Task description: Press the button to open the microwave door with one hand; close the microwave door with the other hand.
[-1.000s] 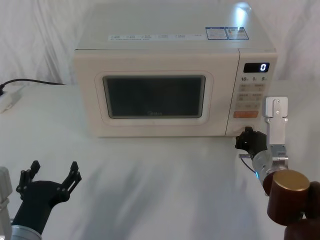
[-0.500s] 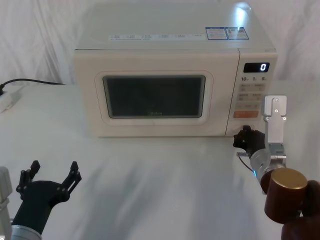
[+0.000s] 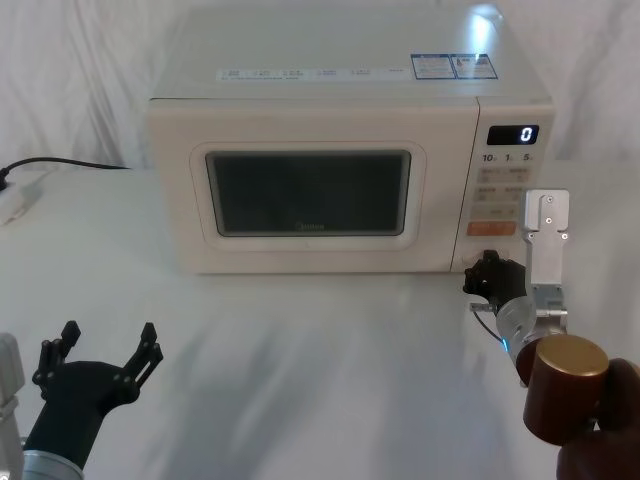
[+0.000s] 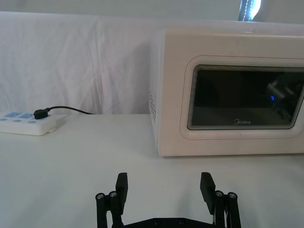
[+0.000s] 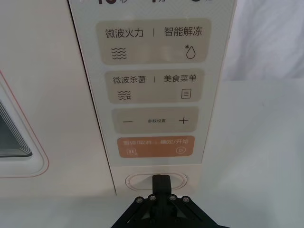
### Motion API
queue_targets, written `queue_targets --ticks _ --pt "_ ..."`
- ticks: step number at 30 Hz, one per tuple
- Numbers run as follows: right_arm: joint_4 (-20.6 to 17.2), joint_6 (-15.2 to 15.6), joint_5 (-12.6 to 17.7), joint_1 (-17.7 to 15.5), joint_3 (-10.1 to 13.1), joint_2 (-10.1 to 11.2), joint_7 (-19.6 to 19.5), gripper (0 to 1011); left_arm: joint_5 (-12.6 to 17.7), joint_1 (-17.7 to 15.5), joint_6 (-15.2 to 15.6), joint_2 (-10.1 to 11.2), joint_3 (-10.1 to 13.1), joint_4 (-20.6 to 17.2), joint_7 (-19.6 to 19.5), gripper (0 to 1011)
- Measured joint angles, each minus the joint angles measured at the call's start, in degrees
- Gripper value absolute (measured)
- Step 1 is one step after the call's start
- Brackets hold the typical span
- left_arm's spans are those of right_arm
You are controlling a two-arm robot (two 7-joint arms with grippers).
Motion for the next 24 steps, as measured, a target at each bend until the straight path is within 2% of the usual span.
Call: queue_targets --ticks 24 --pt "2.6 -0.7 0.0 1.7 0.6 -0.7 -0.6 0 0.0 0.0 0.0 0.0 0.0 0.0 0.0 1001"
